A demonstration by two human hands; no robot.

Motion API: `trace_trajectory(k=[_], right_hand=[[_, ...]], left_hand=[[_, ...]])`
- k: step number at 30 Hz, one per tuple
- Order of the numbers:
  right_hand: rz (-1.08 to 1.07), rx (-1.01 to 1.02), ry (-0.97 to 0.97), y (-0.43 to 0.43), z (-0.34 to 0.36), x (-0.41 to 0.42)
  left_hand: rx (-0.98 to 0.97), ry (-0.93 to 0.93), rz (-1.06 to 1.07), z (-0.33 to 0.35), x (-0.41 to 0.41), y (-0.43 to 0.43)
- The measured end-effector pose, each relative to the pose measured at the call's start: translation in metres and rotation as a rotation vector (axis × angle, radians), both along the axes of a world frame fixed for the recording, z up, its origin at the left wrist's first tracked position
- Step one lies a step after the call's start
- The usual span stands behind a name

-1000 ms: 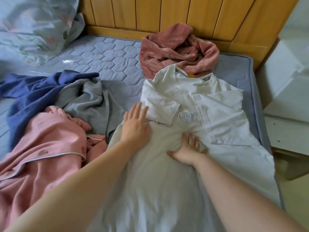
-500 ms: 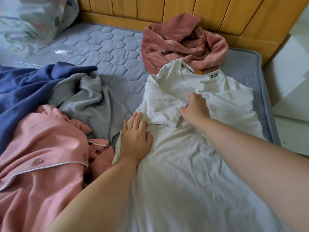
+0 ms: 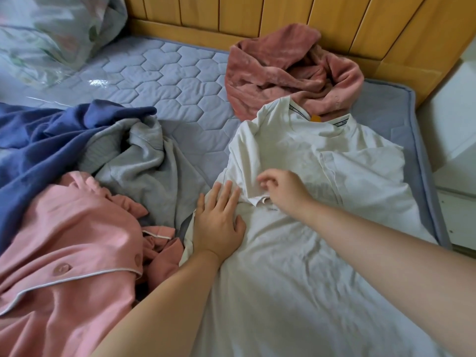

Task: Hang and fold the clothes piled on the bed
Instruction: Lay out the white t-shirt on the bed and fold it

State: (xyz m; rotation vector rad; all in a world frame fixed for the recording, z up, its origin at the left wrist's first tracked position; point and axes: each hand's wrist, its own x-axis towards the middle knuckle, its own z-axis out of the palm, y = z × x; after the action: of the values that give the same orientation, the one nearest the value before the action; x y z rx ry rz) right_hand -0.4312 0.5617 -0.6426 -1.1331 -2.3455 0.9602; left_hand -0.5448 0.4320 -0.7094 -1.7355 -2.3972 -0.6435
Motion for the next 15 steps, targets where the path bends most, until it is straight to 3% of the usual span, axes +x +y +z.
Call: trace_trajectory(k=[3, 10, 15], right_hand=[[-0.185, -0.094, 0.004, 0.021, 0.006, -0.008], [-0.182, -0.099, -0.258, 0.041, 0.008, -0.018], [-0.581, -0.031, -0.279, 0.086, 0.03, 0.002]], left_hand=[[0.011, 0.0, -0.004, -0.002, -0.001, 0.001], [0.0, -0.008, -0.004, -0.003, -0.001, 0.001], [-0.009, -0.005, 0.001, -0.004, -0.002, 0.001]])
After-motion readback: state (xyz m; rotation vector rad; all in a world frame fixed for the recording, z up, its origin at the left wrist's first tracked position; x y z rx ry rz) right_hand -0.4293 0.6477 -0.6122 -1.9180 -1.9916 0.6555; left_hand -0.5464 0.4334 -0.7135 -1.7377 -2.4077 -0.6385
